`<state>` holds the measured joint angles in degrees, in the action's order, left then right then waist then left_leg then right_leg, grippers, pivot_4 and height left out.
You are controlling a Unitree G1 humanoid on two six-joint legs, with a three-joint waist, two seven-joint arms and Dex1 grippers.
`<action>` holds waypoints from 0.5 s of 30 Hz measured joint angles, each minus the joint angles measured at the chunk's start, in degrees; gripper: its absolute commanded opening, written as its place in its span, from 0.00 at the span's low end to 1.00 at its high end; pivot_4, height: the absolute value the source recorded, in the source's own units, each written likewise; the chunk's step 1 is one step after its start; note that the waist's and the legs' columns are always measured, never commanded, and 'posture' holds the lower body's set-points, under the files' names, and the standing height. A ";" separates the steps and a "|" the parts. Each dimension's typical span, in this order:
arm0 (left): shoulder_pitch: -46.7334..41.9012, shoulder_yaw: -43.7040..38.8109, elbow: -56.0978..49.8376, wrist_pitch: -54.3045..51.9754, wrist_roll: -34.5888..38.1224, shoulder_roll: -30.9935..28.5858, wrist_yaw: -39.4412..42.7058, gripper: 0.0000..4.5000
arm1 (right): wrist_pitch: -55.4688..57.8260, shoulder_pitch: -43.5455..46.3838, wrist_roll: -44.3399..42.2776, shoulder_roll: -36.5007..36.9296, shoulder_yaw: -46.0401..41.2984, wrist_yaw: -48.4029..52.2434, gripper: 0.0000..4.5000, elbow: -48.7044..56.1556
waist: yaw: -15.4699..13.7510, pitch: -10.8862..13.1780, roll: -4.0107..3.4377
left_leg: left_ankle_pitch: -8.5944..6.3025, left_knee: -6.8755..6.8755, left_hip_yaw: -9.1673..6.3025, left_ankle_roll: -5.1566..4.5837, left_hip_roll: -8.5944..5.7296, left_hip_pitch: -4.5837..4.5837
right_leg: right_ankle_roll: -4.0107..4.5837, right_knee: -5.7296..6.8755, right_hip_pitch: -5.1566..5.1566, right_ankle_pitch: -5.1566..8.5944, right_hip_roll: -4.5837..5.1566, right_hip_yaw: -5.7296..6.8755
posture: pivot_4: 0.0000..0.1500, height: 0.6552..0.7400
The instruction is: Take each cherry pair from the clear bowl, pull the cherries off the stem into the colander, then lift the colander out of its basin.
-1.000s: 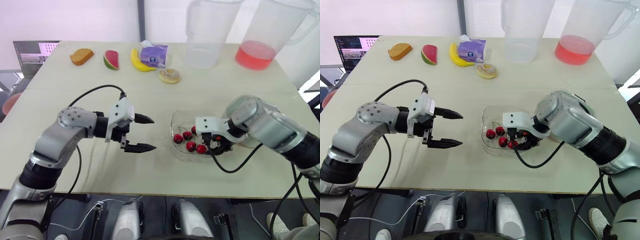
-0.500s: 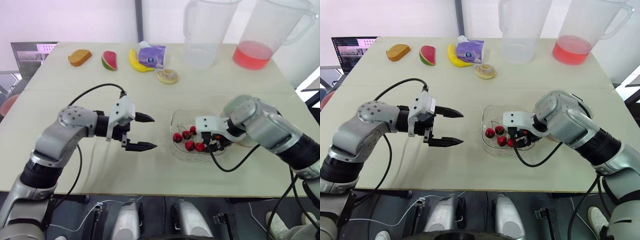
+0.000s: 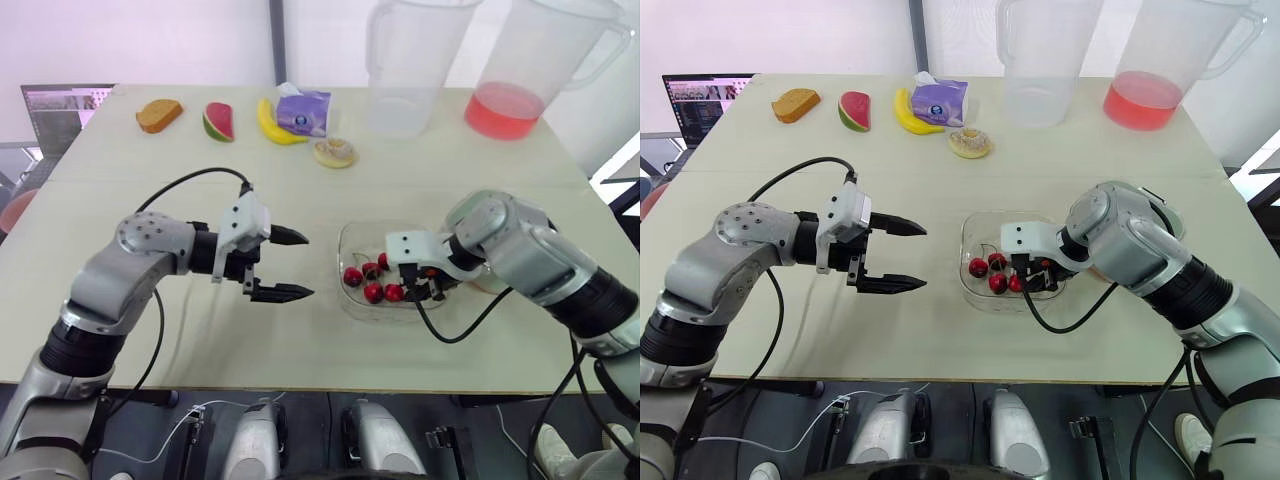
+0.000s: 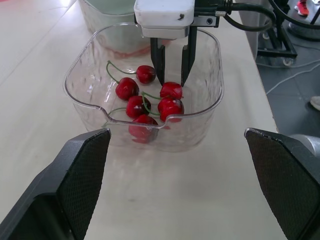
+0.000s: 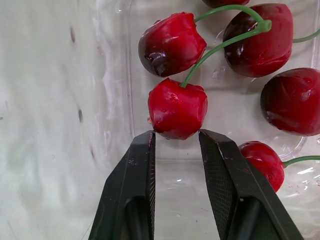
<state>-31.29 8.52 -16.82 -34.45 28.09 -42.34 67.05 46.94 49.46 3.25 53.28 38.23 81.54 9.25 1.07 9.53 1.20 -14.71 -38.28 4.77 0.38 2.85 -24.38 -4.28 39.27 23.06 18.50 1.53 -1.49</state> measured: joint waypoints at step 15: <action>0.00 -0.14 0.21 0.01 0.00 0.00 0.02 1.00 | -1.56 0.02 0.80 -2.34 -0.03 1.46 0.83 0.78 | -0.23 0.01 -0.02 | 0.00 0.00 0.01 0.00 -0.02 -0.02 | 0.00 0.01 0.02 0.00 0.02 0.00 | 1.00 1.00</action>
<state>-31.29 8.39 -16.60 -34.44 28.09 -42.34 67.07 45.37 49.47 4.05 50.94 38.20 83.00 10.04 0.84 9.54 1.18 -14.71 -38.27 4.78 0.38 2.83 -24.41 -4.28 39.27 23.08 18.50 1.55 -1.49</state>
